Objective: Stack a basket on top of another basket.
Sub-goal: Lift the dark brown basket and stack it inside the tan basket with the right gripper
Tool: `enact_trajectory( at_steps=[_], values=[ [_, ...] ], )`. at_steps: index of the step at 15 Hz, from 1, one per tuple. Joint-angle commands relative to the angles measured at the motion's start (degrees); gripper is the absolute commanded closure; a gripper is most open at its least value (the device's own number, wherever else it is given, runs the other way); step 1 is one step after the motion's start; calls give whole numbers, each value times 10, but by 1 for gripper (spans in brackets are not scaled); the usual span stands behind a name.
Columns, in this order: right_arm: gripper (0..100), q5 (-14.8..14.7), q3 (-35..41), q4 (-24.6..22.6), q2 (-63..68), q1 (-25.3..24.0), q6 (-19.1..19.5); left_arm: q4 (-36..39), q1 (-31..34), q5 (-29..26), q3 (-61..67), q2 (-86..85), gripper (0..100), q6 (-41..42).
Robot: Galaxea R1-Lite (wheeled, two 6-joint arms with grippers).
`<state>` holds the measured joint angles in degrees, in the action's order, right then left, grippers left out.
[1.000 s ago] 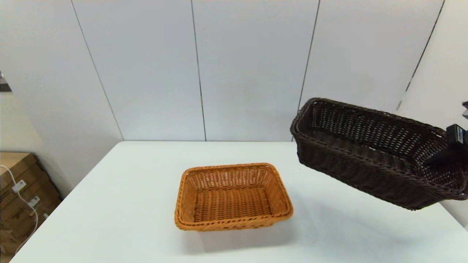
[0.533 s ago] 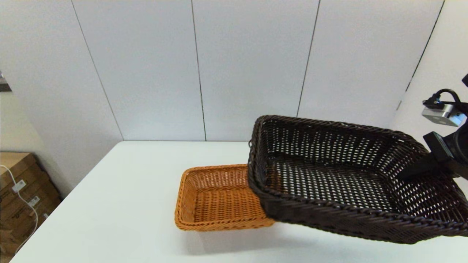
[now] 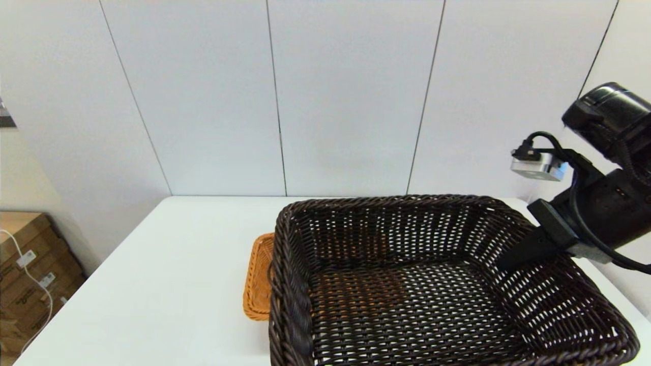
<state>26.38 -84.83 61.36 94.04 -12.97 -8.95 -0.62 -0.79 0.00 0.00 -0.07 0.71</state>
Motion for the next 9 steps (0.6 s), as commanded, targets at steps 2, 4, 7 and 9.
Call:
enact_trajectory(
  at_steps=[2,4,7,9],
  values=[
    [100,-2,-77,3,101,-41,-4,0,0,0,2,1,0,0],
    [100,-4,-122,4,143,-51,-4,0,0,0,2,1,0,0],
    [100,-4,-176,4,193,-67,-5,0,0,0,2,1,0,0],
    [100,-4,-209,3,223,-78,-20,0,0,0,2,1,0,0]
  ],
)
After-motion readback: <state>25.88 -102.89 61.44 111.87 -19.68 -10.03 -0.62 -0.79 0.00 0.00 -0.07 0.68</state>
